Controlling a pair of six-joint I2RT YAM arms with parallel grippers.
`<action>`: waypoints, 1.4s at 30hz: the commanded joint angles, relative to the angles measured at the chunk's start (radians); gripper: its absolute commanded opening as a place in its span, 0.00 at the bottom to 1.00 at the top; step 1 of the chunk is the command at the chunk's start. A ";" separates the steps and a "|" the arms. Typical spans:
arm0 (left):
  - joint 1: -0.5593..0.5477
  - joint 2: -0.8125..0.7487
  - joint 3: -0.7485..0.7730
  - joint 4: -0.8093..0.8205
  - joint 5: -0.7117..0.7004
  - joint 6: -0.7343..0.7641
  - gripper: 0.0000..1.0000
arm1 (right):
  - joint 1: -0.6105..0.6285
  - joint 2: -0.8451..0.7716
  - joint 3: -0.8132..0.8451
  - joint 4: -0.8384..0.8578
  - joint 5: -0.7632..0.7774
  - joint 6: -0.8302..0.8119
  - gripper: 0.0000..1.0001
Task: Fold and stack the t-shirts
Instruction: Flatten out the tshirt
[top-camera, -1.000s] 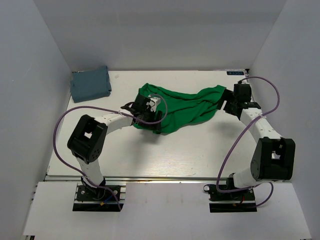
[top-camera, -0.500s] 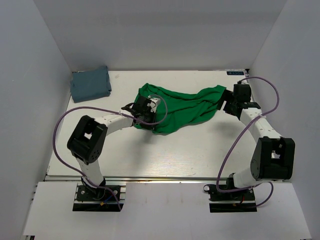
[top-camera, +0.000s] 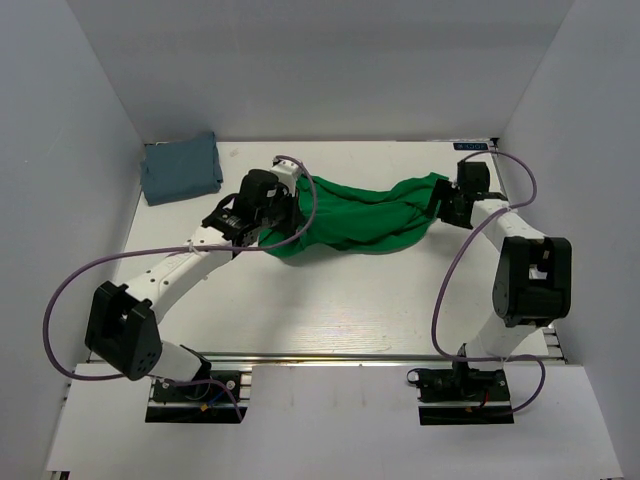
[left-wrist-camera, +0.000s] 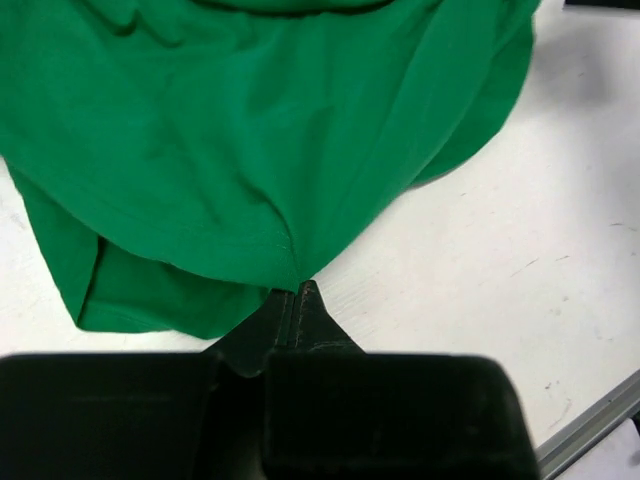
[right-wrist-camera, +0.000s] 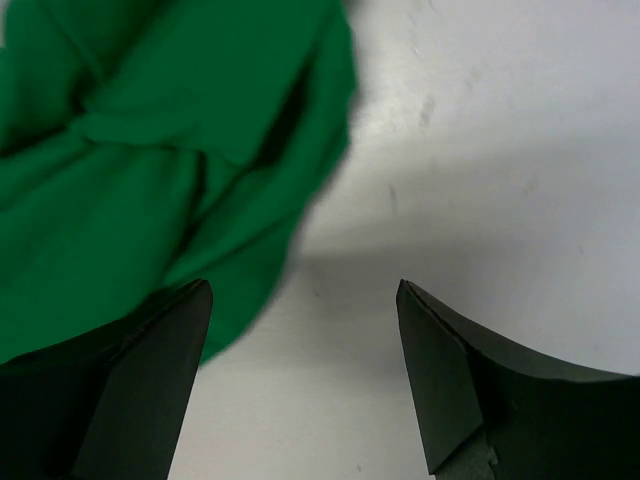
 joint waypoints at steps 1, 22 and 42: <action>0.006 0.009 0.018 -0.038 -0.032 0.008 0.00 | -0.001 0.021 0.088 0.135 -0.154 -0.044 0.80; 0.006 0.018 0.018 -0.029 -0.063 0.008 0.00 | 0.002 0.326 0.337 0.068 -0.212 -0.012 0.72; 0.006 0.018 0.027 -0.038 -0.090 0.008 0.00 | 0.008 0.369 0.348 0.065 -0.349 -0.035 0.00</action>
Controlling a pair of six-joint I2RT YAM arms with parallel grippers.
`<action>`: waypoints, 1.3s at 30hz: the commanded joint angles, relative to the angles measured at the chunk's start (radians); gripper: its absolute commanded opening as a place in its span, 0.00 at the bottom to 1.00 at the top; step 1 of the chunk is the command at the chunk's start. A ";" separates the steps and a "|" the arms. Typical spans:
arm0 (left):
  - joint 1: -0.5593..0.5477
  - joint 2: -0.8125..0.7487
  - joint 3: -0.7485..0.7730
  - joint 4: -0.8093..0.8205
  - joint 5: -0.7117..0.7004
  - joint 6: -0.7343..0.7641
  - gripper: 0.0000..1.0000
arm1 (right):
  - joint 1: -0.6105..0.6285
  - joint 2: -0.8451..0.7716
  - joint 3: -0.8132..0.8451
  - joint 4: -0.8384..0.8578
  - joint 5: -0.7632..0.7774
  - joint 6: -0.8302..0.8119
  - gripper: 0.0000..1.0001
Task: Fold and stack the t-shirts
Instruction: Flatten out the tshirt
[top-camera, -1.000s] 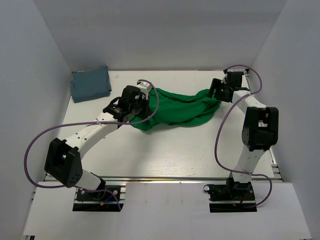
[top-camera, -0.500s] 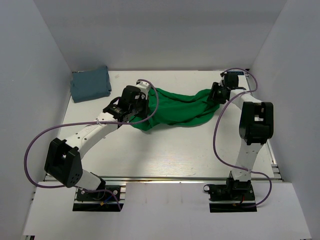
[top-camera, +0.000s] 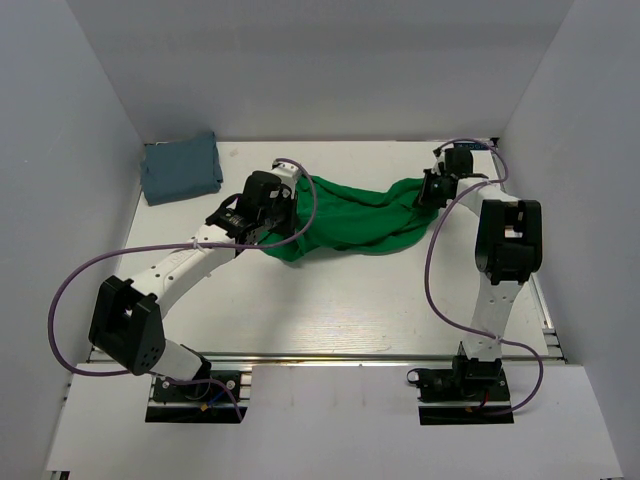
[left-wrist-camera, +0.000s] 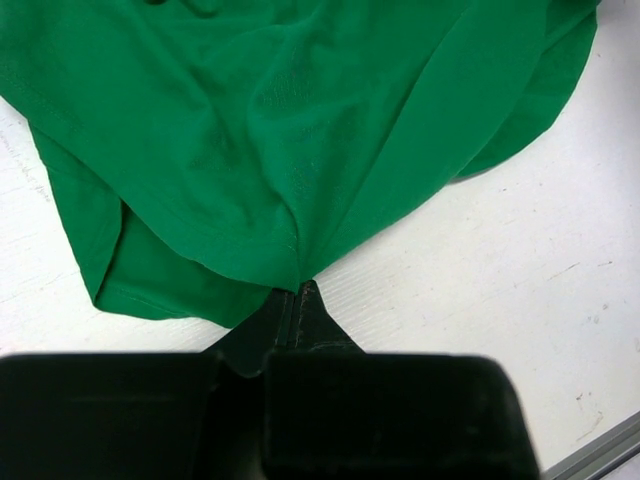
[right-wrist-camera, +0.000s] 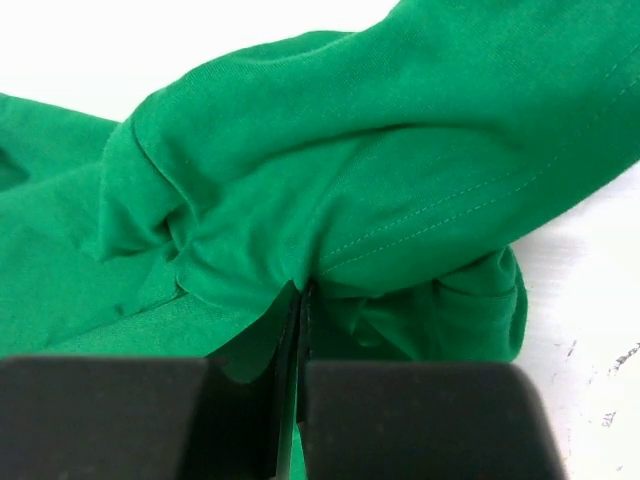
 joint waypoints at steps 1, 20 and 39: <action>0.005 -0.026 0.041 -0.012 -0.042 0.008 0.00 | 0.001 -0.031 0.011 0.025 -0.022 0.010 0.00; 0.005 -0.291 0.272 -0.062 -0.395 0.143 0.00 | -0.003 -0.859 0.001 -0.064 0.328 -0.048 0.00; 0.005 -0.711 0.335 -0.039 -0.105 0.275 0.00 | -0.003 -1.245 0.257 -0.161 0.356 -0.158 0.00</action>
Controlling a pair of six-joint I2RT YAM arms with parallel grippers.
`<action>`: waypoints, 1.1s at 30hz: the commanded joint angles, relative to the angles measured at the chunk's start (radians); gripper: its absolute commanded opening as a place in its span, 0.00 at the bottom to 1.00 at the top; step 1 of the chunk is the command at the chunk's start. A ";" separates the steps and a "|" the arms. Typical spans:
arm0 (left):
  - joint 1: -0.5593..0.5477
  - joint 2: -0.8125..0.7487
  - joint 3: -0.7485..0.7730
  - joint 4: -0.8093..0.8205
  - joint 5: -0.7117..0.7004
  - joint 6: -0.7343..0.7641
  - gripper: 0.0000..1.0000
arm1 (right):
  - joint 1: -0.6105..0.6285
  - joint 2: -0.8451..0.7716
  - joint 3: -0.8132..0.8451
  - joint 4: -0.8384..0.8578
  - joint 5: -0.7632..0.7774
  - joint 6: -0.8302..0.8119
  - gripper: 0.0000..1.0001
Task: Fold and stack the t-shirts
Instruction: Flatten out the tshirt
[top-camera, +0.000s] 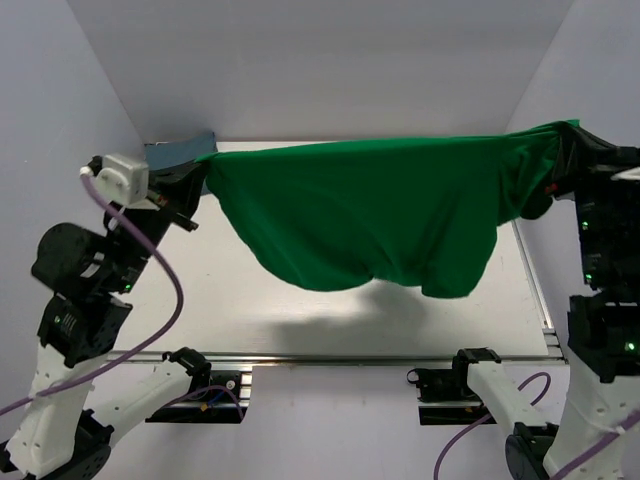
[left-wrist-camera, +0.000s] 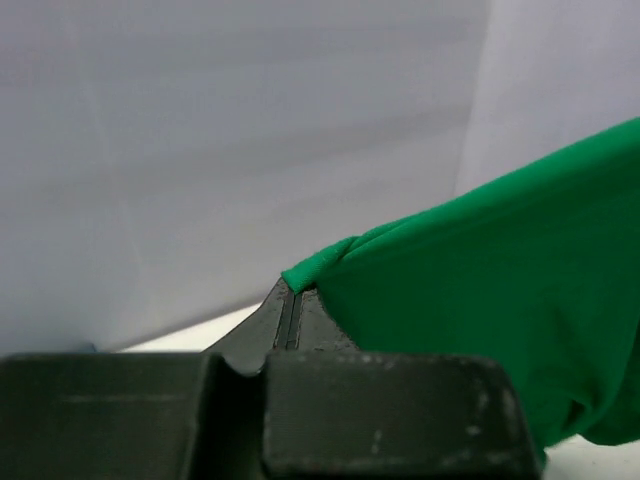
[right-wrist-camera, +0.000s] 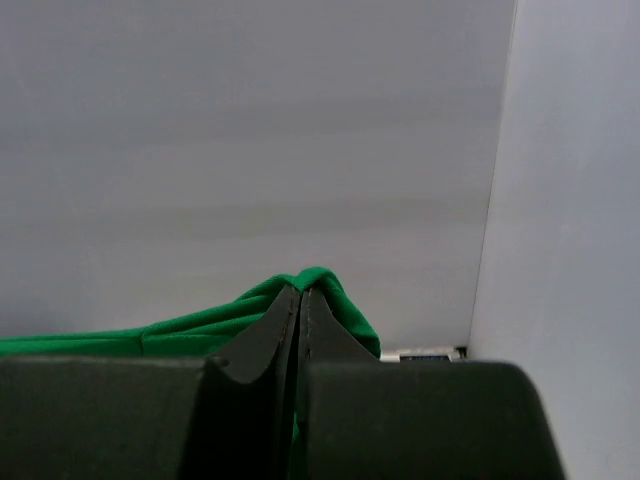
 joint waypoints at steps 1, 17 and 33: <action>0.008 -0.055 0.024 0.005 0.026 0.028 0.00 | -0.010 -0.017 0.064 0.005 0.033 -0.047 0.00; 0.008 -0.154 0.077 -0.044 0.188 0.028 0.00 | -0.007 -0.082 0.128 0.001 0.026 -0.047 0.00; -0.001 -0.066 -0.359 0.102 -0.175 -0.131 0.00 | -0.008 -0.065 -0.482 0.251 -0.040 0.114 0.00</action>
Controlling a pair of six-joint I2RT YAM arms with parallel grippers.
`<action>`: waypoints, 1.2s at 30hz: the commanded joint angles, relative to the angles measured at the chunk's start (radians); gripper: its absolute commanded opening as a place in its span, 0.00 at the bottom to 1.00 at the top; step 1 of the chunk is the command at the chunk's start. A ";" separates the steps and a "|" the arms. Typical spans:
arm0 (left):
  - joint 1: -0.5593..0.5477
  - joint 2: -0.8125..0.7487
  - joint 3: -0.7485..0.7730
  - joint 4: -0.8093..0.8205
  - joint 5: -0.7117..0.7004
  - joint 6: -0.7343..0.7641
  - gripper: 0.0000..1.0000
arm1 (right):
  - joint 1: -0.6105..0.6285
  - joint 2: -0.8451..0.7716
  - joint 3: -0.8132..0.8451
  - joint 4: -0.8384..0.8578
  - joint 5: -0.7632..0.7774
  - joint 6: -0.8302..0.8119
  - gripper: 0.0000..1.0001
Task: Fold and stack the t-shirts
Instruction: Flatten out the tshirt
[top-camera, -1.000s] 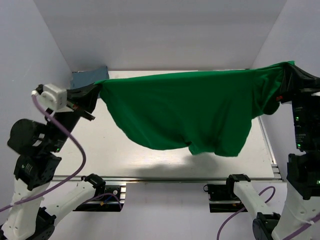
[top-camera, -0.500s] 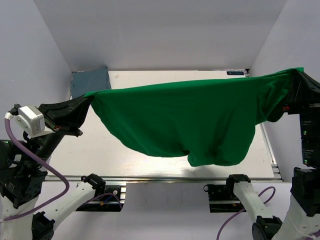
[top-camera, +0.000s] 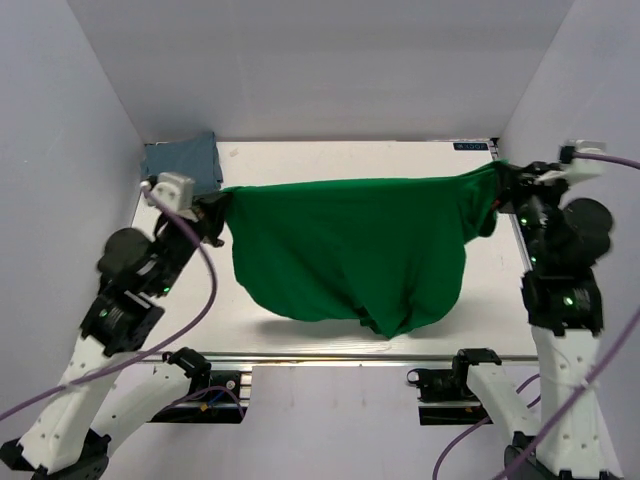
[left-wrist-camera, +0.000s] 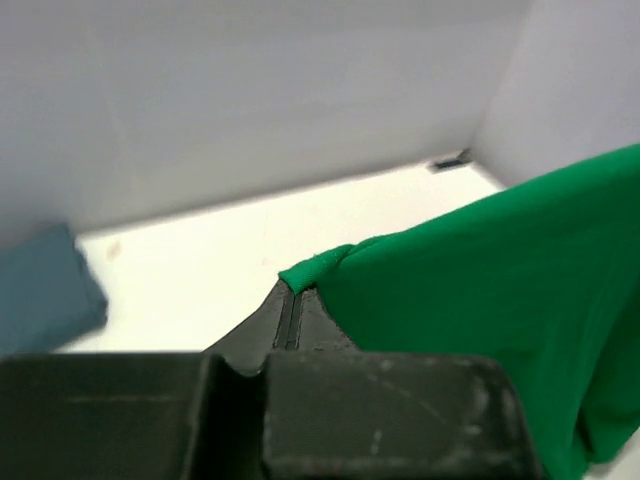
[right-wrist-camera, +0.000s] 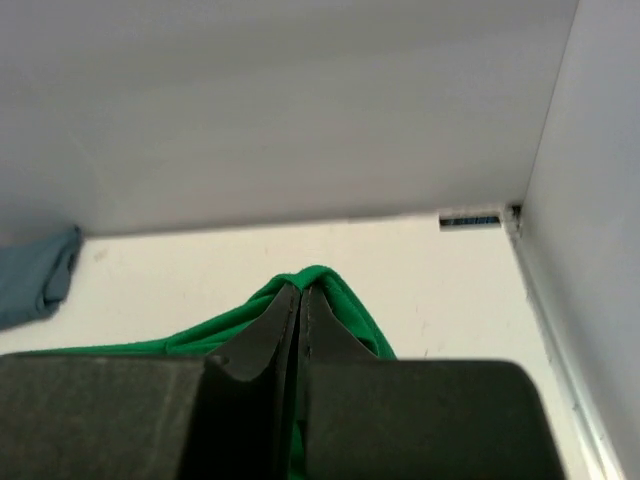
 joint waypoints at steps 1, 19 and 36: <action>0.008 0.077 -0.066 0.065 -0.177 -0.052 0.00 | -0.008 0.040 -0.080 0.160 0.015 0.041 0.00; 0.068 0.692 -0.004 0.251 -0.459 -0.089 0.00 | -0.010 0.554 -0.075 0.361 0.001 -0.030 0.00; 0.203 1.219 0.305 0.352 -0.274 -0.058 0.00 | -0.010 1.091 0.274 0.309 0.064 -0.197 0.00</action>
